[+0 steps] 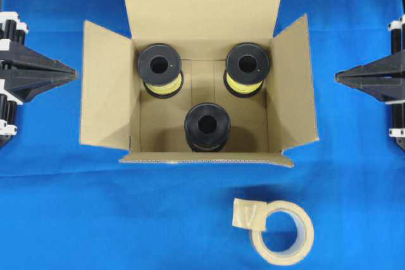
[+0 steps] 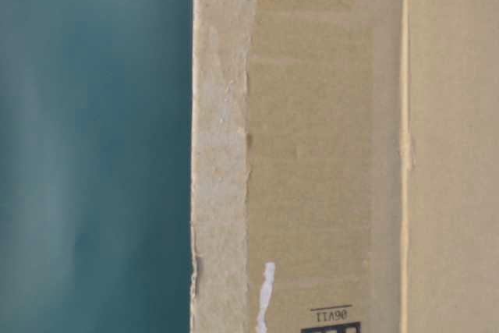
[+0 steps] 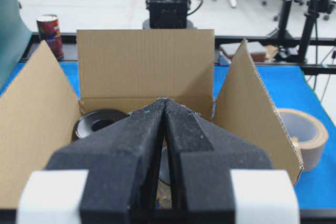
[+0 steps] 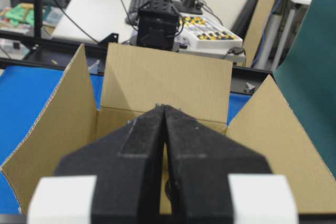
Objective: Close the cardboard box.
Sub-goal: 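Move both grippers inward toward the left and right side flaps of the box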
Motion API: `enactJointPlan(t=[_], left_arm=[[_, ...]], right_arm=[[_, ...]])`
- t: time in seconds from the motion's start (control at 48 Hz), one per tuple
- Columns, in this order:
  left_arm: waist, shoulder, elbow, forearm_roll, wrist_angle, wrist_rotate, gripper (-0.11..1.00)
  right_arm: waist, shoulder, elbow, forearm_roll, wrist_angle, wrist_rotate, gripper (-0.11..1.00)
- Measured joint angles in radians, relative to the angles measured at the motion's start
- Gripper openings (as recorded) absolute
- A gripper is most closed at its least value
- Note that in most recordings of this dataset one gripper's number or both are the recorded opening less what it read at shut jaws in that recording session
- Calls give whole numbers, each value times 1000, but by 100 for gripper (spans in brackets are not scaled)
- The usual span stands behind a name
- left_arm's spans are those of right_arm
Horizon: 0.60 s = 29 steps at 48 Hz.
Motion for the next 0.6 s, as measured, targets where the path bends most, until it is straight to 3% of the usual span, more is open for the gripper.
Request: enactJointPlan(t=[0.125, 0.271, 0.604], left_arm=[[2, -9, 0, -21, 32, 6, 0], [0, -51, 0, -26, 109, 12, 0], [2, -201, -6, -26, 465, 9, 0]], right_arm=[[2, -2, -3, 2, 23, 8, 0], [0, -35, -23, 6, 135, 15, 0], [0, -78, -35, 8, 439, 55, 0]])
